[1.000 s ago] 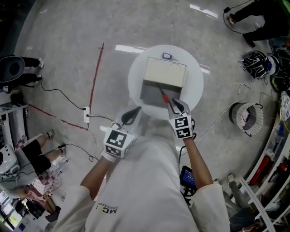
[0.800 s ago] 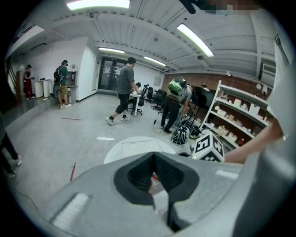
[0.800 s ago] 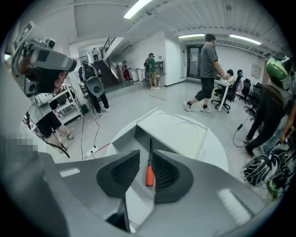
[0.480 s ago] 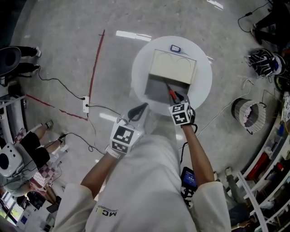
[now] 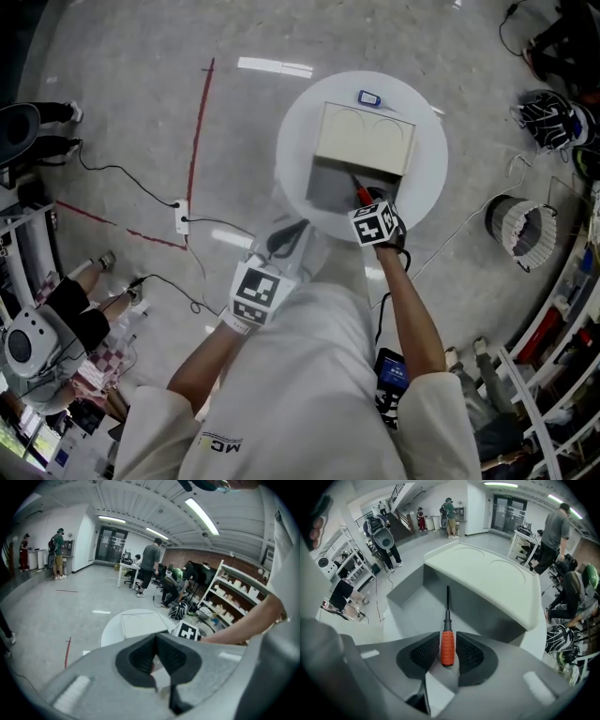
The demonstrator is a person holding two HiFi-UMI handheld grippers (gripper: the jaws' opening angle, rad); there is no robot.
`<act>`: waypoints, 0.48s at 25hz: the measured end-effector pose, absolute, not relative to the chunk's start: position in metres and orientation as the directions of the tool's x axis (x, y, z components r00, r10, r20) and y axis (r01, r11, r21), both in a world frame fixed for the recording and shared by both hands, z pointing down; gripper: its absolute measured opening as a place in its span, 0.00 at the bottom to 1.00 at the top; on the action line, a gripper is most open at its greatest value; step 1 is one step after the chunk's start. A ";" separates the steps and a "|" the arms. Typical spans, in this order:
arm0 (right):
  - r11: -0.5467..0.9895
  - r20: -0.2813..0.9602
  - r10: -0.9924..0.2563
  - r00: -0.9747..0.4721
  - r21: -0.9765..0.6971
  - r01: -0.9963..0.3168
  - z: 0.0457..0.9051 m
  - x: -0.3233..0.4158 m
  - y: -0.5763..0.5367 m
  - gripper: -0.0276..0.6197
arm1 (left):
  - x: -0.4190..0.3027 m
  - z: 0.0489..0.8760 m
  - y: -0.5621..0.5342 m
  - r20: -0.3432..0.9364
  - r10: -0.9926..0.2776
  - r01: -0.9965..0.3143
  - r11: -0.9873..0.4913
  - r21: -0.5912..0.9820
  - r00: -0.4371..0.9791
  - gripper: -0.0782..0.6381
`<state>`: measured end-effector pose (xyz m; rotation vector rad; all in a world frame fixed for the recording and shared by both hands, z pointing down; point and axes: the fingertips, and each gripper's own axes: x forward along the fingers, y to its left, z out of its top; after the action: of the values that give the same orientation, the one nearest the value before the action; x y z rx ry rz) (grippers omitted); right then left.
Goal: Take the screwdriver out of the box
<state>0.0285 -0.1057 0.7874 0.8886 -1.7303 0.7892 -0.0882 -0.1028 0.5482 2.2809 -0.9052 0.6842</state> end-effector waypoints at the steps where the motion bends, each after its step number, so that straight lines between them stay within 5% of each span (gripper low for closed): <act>1: 0.519 0.957 -0.182 -0.226 -0.102 -0.849 0.791 0.028 -0.106 0.21 | -0.089 0.549 -0.104 0.640 -0.430 -0.733 -0.596 0.329 0.637 0.11; 12: 0.532 0.986 -0.063 -0.156 -0.099 -0.841 0.815 0.025 -0.111 0.19 | -0.101 0.559 -0.116 0.652 -0.416 -0.733 -0.591 0.336 0.634 0.11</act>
<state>0.0250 -0.1110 0.8149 0.7899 -1.5937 0.8246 -0.1008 -0.1164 0.5589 2.2605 -0.8941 0.6980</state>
